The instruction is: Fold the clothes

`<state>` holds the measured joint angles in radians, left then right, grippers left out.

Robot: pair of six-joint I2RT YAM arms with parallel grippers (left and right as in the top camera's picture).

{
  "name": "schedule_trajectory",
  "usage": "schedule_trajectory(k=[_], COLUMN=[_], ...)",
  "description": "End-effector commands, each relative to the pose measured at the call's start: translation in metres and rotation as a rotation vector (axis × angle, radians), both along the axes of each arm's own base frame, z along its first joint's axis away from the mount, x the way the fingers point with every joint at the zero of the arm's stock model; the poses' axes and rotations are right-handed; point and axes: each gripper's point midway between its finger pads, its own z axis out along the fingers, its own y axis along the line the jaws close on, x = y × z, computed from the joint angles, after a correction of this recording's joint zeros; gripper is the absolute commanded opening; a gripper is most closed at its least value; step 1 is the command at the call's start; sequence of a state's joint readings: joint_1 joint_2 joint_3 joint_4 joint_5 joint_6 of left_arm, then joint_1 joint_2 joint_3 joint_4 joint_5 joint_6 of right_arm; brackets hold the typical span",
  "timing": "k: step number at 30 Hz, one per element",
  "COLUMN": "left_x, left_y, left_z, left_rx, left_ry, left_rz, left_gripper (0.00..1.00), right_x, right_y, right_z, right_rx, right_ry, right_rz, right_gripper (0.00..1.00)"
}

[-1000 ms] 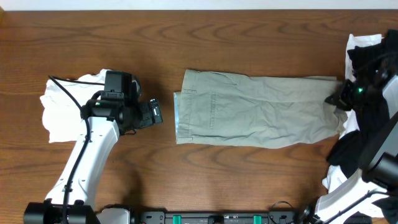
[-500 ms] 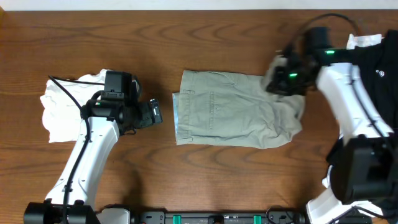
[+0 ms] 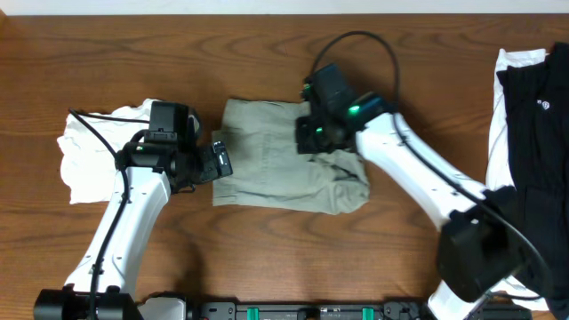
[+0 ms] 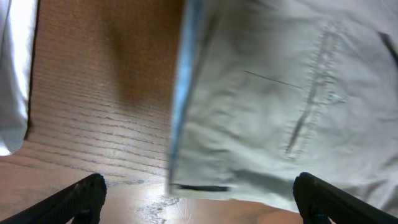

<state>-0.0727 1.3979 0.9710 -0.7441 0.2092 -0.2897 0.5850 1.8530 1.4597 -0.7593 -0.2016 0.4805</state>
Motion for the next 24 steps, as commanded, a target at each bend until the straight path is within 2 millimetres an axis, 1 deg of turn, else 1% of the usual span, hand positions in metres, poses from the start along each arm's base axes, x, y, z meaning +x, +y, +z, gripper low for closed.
schedule_trajectory(k=[1,3,6,8,10,14,15,18,20,22,24], left_x=[0.000,0.000,-0.001,-0.001,-0.001,-0.001,-0.001,-0.001,-0.001,-0.001,-0.001], left_y=[0.003,0.003,0.003,0.003,0.003,0.003,0.003,0.003,0.003,0.003,0.003], left_z=[-0.001,-0.001,-0.001,-0.001,-0.001,-0.003,-0.004,-0.007,-0.008,-0.008,-0.008], left_rx=[0.005,0.005,0.005,0.005,0.005,0.005,0.005,0.006,0.006,0.006,0.006], left_ry=[0.006,0.006,0.008,0.008,0.008,0.014,0.018,0.028,0.031,0.031,0.030], left_rz=[0.017,0.017,0.017,0.017,0.017,0.017,0.017,0.017,0.017,0.017,0.017], left_gripper=[0.98,0.98,0.98,0.98,0.98,0.98,0.98,0.98,0.98,0.98,0.98], right_x=[0.003,0.007,0.014,0.021,0.029,0.043,0.045,0.049,0.047,0.046,0.045], right_y=[0.014,0.009,-0.002,-0.017,-0.035,-0.086,-0.105,-0.152,-0.182,-0.204,-0.219], right_z=[-0.009,-0.009,-0.001,0.009,0.023,0.063,0.076,0.104,0.116,0.126,0.129], right_rx=[-0.027,-0.052,-0.045,-0.041,-0.036,-0.026,-0.021,-0.021,-0.028,-0.023,-0.018], right_ry=[-0.024,-0.037,-0.047,-0.059,-0.084,-0.152,-0.174,-0.228,-0.250,-0.266,-0.272], right_rz=[-0.020,-0.084,-0.125,-0.160,-0.184,-0.258,-0.292,-0.372,-0.419,-0.441,-0.453], right_gripper=[0.01,0.01,0.01,0.01,0.01,0.01,0.01,0.01,0.01,0.02,0.01])
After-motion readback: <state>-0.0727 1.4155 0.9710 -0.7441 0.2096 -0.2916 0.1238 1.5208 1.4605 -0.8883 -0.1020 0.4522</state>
